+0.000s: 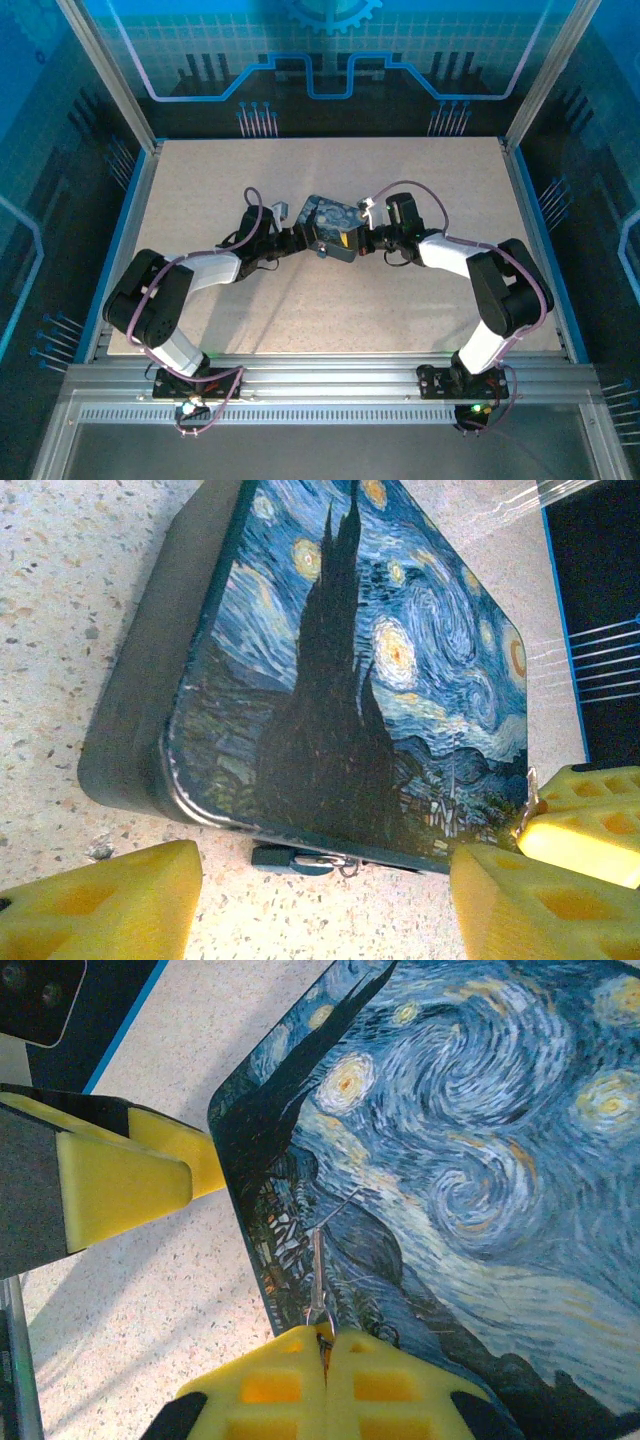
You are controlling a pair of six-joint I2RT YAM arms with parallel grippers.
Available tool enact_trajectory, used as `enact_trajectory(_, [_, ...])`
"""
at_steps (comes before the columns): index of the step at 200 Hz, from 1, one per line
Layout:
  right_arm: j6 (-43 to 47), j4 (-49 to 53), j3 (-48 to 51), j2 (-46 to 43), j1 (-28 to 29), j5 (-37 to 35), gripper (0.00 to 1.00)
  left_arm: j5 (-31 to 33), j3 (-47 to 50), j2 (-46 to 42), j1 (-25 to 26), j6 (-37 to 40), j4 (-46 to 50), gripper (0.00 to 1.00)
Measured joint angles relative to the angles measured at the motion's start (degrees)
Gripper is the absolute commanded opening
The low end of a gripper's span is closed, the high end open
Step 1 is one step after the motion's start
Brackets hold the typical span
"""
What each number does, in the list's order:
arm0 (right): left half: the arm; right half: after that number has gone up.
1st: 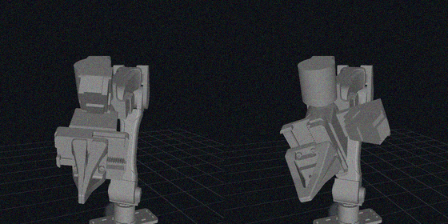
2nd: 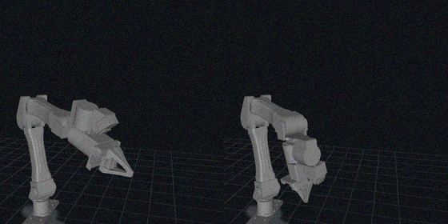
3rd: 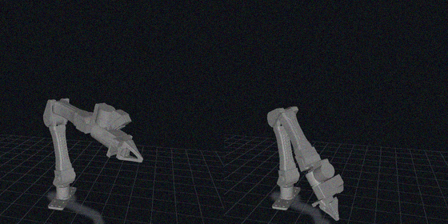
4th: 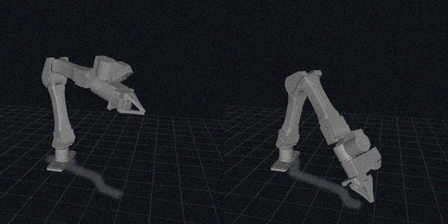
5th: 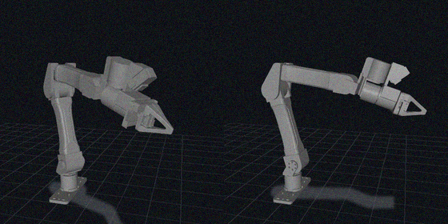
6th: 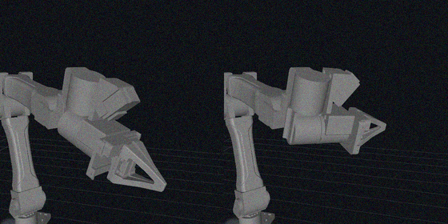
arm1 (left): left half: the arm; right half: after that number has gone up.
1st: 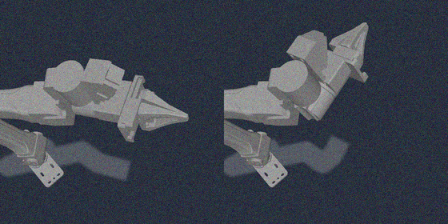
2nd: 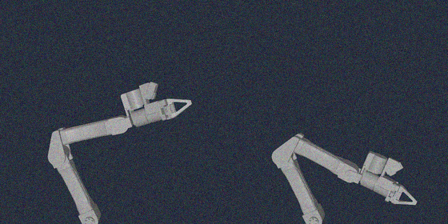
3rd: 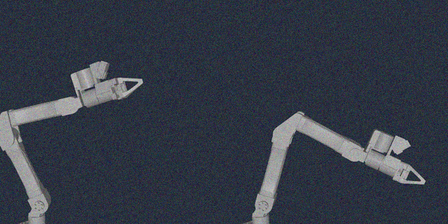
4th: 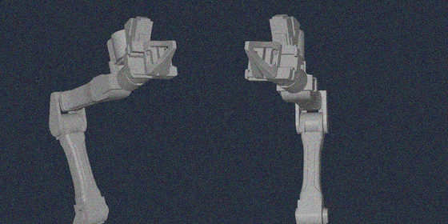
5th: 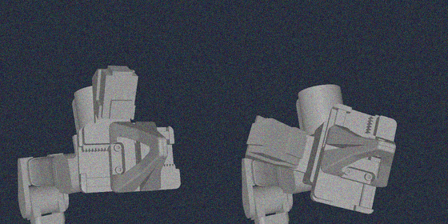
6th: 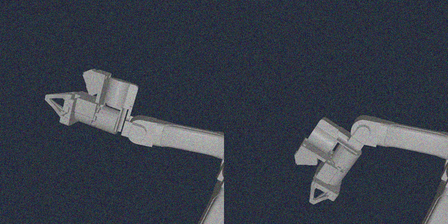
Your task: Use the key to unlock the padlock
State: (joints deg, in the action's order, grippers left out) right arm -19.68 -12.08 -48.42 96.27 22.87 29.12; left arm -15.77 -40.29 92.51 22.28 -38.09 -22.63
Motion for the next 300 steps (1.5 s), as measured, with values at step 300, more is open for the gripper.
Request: enact_trajectory(300, [-3.5, -2.6, 0.2, 0.6, 0.4, -0.6, 0.0, 8.0, -1.4, 11.5, 8.4, 14.0, -6.5, 0.46])
